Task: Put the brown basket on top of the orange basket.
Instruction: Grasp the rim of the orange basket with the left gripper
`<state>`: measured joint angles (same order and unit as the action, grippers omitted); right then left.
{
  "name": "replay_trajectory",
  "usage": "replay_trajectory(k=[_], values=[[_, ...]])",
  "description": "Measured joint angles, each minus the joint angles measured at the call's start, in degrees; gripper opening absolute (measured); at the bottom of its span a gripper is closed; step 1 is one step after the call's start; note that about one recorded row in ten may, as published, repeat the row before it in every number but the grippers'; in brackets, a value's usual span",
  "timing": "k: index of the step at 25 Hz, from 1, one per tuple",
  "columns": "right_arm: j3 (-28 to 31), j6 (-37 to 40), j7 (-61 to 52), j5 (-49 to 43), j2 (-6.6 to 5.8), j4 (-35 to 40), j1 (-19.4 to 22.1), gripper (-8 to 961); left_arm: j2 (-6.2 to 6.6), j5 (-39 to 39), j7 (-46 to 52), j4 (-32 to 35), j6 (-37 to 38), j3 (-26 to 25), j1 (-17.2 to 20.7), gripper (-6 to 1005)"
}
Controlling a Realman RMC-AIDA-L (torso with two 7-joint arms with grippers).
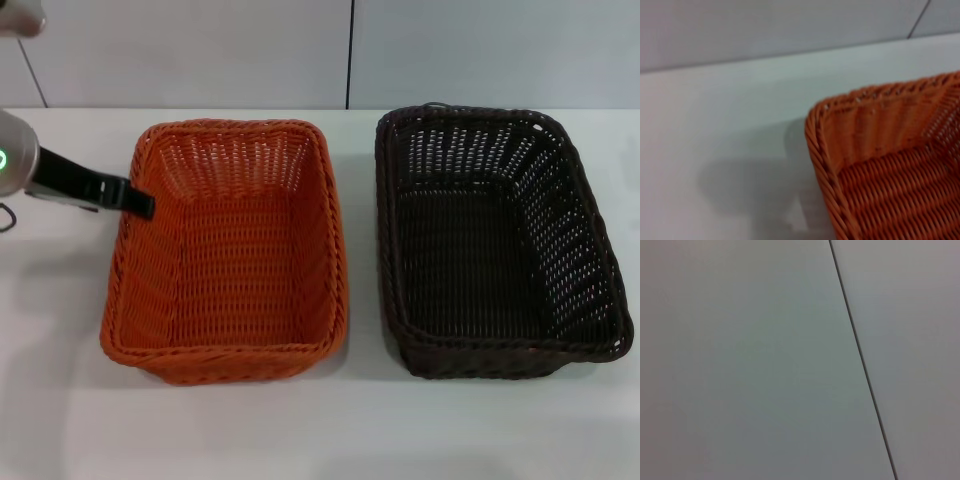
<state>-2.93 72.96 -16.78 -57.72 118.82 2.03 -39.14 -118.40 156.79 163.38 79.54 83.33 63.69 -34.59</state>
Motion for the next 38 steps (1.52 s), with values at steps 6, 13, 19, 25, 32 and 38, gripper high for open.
replay_trajectory(k=[6, 13, 19, 25, 32, 38], values=[[0.0, 0.0, 0.0, -0.1, 0.00, 0.1, 0.0, 594, 0.03, -1.5, 0.1, -1.6, -1.7, 0.1, 1.0, 707], [-0.1, 0.0, 0.0, -0.1, -0.02, 0.2, 0.0, 591, 0.18, -1.4, 0.3, -5.2, -3.6, 0.1, 0.8, 676], [-0.1, 0.0, 0.0, -0.1, -0.08, 0.3, 0.1, 588, 0.15, -1.5, 0.1, -7.5, -5.0, 0.7, 0.6, 655], [-0.1, -0.1, 0.0, -0.1, -0.09, 0.3, 0.2, 585, 0.21, -2.0, -0.1, -10.5, -5.9, 1.0, -0.3, 633], [0.2, -0.1, 0.0, 0.1, -0.09, 0.3, 0.4, 582, 0.21, -2.0, -0.7, -10.8, -6.0, 1.3, -0.5, 608], [0.4, -0.1, 0.0, 0.1, -0.09, 0.3, 0.3, 579, 0.26, -1.9, -1.2, -10.8, -6.1, 2.5, -0.5, 539]])
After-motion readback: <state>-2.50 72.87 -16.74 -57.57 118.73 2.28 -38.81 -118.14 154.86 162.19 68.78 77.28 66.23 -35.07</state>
